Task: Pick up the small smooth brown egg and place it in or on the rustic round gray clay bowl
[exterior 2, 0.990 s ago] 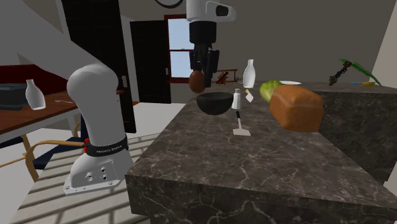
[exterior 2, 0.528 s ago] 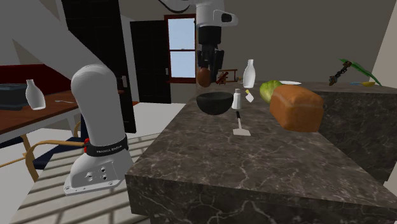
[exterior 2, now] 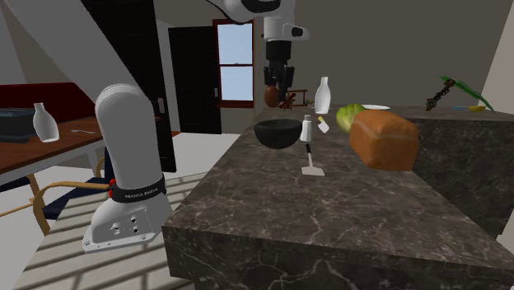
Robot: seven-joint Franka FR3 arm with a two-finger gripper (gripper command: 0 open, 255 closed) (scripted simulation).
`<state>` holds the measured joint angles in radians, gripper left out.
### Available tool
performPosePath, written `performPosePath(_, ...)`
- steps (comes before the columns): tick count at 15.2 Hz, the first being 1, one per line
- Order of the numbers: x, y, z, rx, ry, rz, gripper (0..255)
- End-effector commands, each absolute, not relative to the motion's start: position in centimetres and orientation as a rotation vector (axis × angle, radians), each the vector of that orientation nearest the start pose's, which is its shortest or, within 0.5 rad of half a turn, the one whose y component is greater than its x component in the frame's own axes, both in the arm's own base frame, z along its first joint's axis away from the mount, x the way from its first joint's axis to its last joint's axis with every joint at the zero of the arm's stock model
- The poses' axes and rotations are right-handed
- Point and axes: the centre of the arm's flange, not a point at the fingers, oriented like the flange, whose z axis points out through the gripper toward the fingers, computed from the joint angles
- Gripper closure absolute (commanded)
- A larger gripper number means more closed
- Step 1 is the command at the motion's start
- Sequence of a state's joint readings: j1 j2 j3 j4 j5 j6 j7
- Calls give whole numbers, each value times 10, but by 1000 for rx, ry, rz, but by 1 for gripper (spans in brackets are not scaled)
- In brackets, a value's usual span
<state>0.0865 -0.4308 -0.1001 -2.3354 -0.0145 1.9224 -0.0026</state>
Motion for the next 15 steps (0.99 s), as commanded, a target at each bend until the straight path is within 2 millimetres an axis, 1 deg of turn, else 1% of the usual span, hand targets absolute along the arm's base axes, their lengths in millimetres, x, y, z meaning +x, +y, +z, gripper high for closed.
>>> performPosePath(1, 441, 10, 500, -3113, -3, -25, 255)
performPosePath(7, 495, 70, 500, -3113, -3, -25, 255)
performPosePath(15, 495, 70, 458, -3113, -3, -25, 255)
